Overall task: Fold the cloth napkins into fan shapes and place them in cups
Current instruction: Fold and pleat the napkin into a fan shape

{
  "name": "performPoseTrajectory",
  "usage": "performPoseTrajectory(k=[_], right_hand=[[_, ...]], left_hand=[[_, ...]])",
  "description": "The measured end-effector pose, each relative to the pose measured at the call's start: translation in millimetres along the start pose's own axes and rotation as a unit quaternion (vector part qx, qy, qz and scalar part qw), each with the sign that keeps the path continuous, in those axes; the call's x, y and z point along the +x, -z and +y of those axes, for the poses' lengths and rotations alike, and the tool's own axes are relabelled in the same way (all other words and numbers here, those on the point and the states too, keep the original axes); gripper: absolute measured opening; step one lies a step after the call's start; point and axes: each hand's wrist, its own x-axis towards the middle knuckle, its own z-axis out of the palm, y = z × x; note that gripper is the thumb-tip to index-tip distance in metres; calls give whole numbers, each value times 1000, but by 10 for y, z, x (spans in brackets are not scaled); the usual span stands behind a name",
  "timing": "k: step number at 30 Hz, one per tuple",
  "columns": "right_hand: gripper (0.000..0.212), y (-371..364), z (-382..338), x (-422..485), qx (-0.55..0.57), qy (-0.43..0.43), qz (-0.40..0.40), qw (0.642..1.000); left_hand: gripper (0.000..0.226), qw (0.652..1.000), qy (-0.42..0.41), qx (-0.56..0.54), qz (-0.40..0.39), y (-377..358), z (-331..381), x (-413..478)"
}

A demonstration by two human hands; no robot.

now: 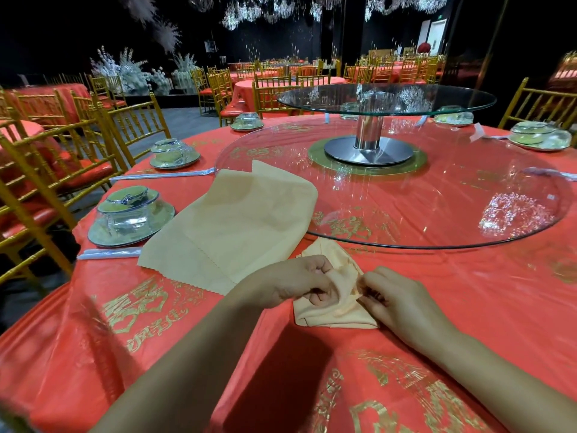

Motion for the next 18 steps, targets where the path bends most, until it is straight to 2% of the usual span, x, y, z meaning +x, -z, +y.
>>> performPoseTrajectory(k=[5,9,12,15,18], right_hand=[[22,-17,40,-9,60,-5,23,998],[16,-13,53,-49,127,-36,38,990],[16,2,46,-72,162,-40,53,985],[16,-3,41,-78,171,-35,58,983],[16,-20,15,-63,176,-42,59,982]], left_hand=[[8,995,-13,93,43,-126,26,-11],[12,976,-31,179,121,-241,60,-2],[19,964,-29,215,151,-311,90,9],[27,963,-44,218,152,-348,84,-19],[23,966,-89,162,180,-349,42,-52]])
